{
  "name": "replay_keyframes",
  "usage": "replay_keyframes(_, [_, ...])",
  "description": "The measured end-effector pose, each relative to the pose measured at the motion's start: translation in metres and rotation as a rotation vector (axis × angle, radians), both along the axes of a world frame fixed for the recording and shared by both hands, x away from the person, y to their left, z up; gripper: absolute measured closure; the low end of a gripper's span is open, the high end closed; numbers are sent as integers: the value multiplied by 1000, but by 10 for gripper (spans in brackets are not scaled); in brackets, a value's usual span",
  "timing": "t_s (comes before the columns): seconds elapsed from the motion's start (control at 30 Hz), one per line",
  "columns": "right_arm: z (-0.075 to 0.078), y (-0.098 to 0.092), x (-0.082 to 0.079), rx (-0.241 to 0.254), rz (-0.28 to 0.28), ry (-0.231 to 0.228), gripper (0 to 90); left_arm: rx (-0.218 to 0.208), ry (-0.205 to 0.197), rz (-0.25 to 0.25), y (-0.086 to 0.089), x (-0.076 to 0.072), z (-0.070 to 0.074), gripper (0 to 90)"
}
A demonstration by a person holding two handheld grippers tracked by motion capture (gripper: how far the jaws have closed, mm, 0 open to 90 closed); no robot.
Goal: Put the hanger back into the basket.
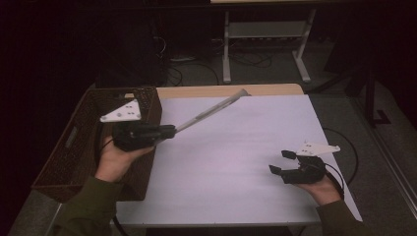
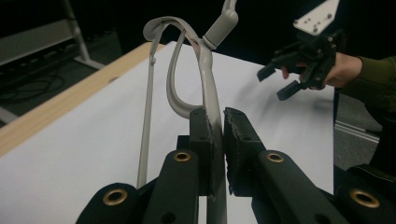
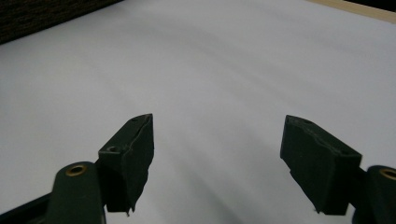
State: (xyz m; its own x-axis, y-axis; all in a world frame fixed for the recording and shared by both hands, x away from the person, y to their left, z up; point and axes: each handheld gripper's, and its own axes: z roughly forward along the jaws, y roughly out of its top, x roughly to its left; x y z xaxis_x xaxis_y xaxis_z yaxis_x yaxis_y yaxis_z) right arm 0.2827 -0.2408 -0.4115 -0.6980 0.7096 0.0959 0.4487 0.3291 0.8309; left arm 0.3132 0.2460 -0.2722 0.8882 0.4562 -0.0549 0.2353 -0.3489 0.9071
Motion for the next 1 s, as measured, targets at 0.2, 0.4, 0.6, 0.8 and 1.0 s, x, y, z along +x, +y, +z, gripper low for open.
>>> replay_keyframes(0.2, [0, 0, 1, -4, -2, -1, 252, -22, -23, 80, 52, -6, 12, 828])
replay_keyframes(0.4, [0, 0, 1, -9, -6, -4, 252, -14, -30, 171, 101, -16, 17, 828])
replay_keyframes(0.6, [-1, 2, 2, -16, -10, 5, 252, -8, -32, 255, 141, -23, 15, 827])
replay_keyframes(0.8, [-2, 2, 3, -19, -12, 4, 252, 1, -17, 308, 173, -31, 7, 827])
replay_keyframes(1.0, [-2, 2, 3, -18, -21, 5, 252, 40, 18, 343, 190, -33, -2, 826])
